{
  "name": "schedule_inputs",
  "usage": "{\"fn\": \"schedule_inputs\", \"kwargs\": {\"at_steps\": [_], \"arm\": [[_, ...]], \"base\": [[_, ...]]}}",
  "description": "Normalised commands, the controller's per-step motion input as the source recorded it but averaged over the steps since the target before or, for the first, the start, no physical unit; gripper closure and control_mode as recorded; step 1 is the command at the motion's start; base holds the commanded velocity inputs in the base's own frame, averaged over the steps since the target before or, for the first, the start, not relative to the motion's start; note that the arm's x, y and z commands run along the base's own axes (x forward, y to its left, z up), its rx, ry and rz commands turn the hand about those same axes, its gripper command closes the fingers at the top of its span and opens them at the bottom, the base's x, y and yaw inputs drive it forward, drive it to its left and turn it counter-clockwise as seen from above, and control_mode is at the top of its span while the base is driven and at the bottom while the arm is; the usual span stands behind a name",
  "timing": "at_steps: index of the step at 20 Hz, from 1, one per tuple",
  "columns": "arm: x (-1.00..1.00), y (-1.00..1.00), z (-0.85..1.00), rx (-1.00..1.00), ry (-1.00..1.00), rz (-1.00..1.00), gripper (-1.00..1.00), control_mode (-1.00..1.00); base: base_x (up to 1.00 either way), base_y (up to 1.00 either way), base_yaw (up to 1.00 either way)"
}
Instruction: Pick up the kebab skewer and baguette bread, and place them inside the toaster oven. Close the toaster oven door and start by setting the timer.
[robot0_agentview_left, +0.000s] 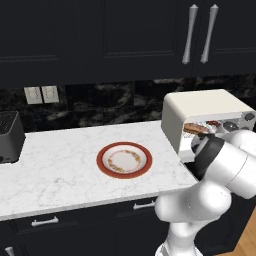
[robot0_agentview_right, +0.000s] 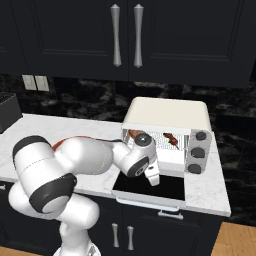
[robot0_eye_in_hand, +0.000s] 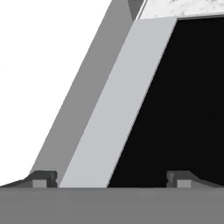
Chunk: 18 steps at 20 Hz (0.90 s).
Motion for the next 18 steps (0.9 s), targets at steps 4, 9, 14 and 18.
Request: {"fn": "schedule_inputs", "kwargs": {"at_steps": [4,9,14,18], "arm": [[0.0,0.04,-0.04,0.05,0.0,-0.13,-1.0,-1.0],[-0.18,0.0,0.0,0.04,-0.02,-0.06,-1.0,-1.0],[-0.87,0.0,0.0,0.03,-0.01,0.0,-1.0,-1.0],[-0.91,0.18,0.04,0.01,0.0,0.07,-1.0,-1.0]], "base": [[0.0,0.0,0.0],[0.0,0.0,0.0],[0.0,0.0,0.0],[0.0,0.0,0.0]]}}
